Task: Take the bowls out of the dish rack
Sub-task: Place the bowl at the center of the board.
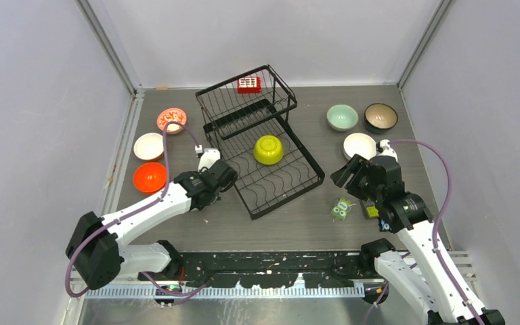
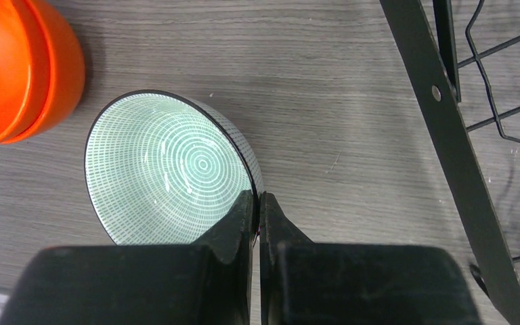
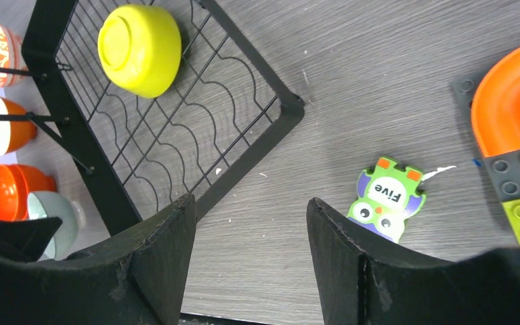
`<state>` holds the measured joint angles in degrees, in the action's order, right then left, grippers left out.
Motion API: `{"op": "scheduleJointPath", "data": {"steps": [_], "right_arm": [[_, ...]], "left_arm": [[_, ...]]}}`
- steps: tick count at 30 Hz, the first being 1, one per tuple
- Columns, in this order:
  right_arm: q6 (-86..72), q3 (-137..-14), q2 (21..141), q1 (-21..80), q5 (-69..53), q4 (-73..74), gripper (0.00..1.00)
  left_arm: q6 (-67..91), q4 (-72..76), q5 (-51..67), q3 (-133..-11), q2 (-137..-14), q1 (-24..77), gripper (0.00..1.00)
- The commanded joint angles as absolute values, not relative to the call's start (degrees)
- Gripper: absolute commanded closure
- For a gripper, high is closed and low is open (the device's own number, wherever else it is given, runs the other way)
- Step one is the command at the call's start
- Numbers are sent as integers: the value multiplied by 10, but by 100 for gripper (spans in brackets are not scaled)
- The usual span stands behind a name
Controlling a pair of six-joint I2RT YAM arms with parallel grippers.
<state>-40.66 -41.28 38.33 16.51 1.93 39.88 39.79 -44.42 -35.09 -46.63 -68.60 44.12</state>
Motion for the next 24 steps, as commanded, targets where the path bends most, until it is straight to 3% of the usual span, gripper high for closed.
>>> {"op": "scheduleJointPath", "data": {"steps": [1, 24], "right_arm": [[-398, -424, 397, 175, -18, 353, 35], [-376, -490, 440, 247, 37, 366, 34]], "left_arm": [[393, -395, -369, -465, -694, 434, 100], [413, -454, -326, -480, -584, 434, 36]]}}
